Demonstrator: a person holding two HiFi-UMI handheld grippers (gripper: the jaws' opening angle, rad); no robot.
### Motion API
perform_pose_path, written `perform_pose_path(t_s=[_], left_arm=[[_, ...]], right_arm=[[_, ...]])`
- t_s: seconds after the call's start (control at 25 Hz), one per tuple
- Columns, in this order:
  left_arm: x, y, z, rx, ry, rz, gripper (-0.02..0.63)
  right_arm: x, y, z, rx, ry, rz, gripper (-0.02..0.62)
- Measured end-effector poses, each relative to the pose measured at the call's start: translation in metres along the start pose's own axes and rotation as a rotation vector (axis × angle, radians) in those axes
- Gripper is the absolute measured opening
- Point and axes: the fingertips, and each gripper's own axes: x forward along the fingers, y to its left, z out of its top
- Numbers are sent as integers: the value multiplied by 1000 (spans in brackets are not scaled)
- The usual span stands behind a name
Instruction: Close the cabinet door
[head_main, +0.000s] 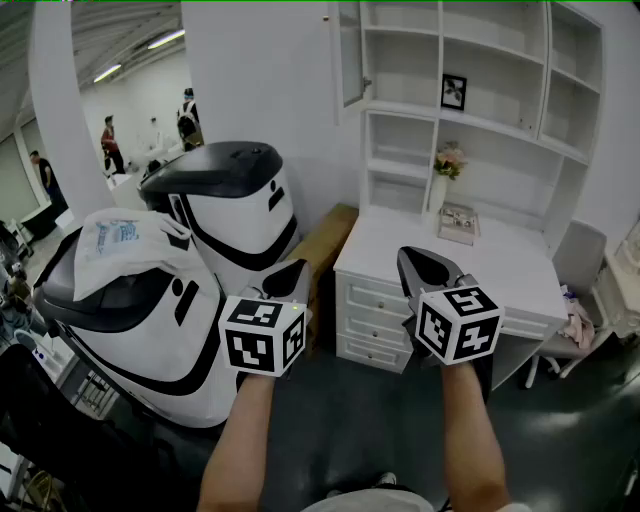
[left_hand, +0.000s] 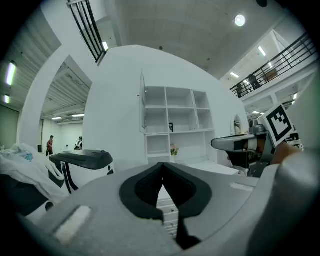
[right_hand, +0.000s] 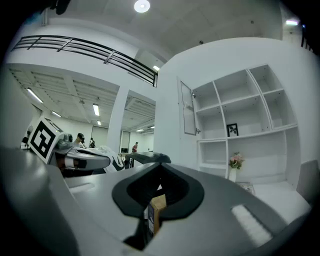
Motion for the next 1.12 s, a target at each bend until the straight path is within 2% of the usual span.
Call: perform_pose_path(t_s=[0.64, 1.12], left_arm=[[9, 22, -3, -5, -9, 17, 3], [73, 43, -2, -12, -3, 30, 3]], right_arm=[[24, -2, -5, 4, -31, -19, 5], [85, -36, -7, 3, -42, 15, 53]])
